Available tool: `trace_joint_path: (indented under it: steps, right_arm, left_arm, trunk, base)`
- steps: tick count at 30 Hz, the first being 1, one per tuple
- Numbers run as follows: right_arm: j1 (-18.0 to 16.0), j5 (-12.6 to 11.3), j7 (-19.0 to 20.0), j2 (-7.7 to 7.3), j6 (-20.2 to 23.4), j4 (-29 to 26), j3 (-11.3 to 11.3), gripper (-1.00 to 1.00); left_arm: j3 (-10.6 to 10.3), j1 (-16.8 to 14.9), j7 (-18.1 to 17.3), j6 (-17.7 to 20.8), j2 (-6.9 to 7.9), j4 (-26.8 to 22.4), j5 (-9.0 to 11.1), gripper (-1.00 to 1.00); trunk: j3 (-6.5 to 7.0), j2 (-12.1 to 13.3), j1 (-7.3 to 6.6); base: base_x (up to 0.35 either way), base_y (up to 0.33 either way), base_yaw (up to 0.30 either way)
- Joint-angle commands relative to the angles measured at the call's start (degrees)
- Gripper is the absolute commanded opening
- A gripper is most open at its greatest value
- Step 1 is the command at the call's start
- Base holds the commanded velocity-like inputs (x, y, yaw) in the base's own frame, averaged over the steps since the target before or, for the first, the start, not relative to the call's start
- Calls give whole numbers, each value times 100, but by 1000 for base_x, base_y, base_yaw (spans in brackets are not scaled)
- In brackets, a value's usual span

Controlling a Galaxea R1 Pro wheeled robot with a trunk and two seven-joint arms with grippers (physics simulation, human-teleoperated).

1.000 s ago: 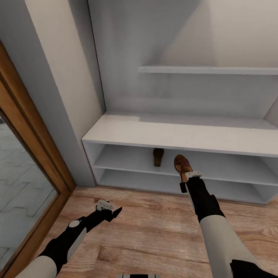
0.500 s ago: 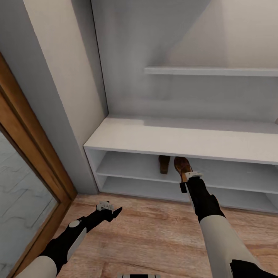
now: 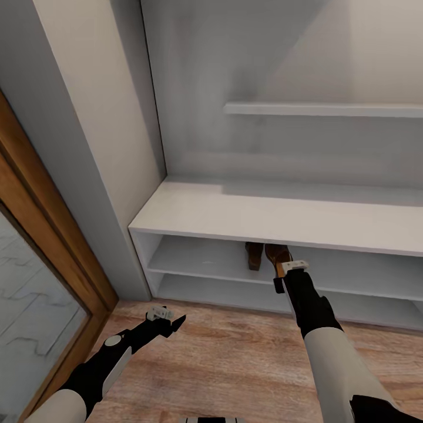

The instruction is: Pick up the two gym shoes and the two sandals from the corridor floor and place them onto the hallstand (shoe rack) in the corridor, making sure they are on the rack and not on the floor. Arrange them so the two gym shoes are next to each other and the two sandals are next to each other.

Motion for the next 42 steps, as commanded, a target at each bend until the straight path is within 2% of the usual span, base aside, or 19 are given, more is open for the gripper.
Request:
trace_joint_path:
  steps: [1,4,11,42]
  right_arm:
    - [-3,-12,-2,6,18,-5,-16,-100]
    - [-3,-91,-2,6,18,-5,-16,-100]
    - [-3,-131,-2,6,18,-5,-18,-100]
    - [-2,-116,-64,-3,-18,3,-43,-100]
  left_arm:
    - [-33,-5,6,-28,8,5,34,100]
    - [-33,-5,6,-28,8,5,33,100]
    - [-33,-5,6,-27,8,5,33,100]
    - [-33,-5,6,-28,8,5,33,100]
  trunk:
    - [-5,-2,-1]
    - [-5,-2,-1]
    - [-160,-11,17]
    - [-160,-11,17]
  base:
    - [15,9,0]
    - [7,4,0]
    - [0,0,0]
    - [0,0,0]
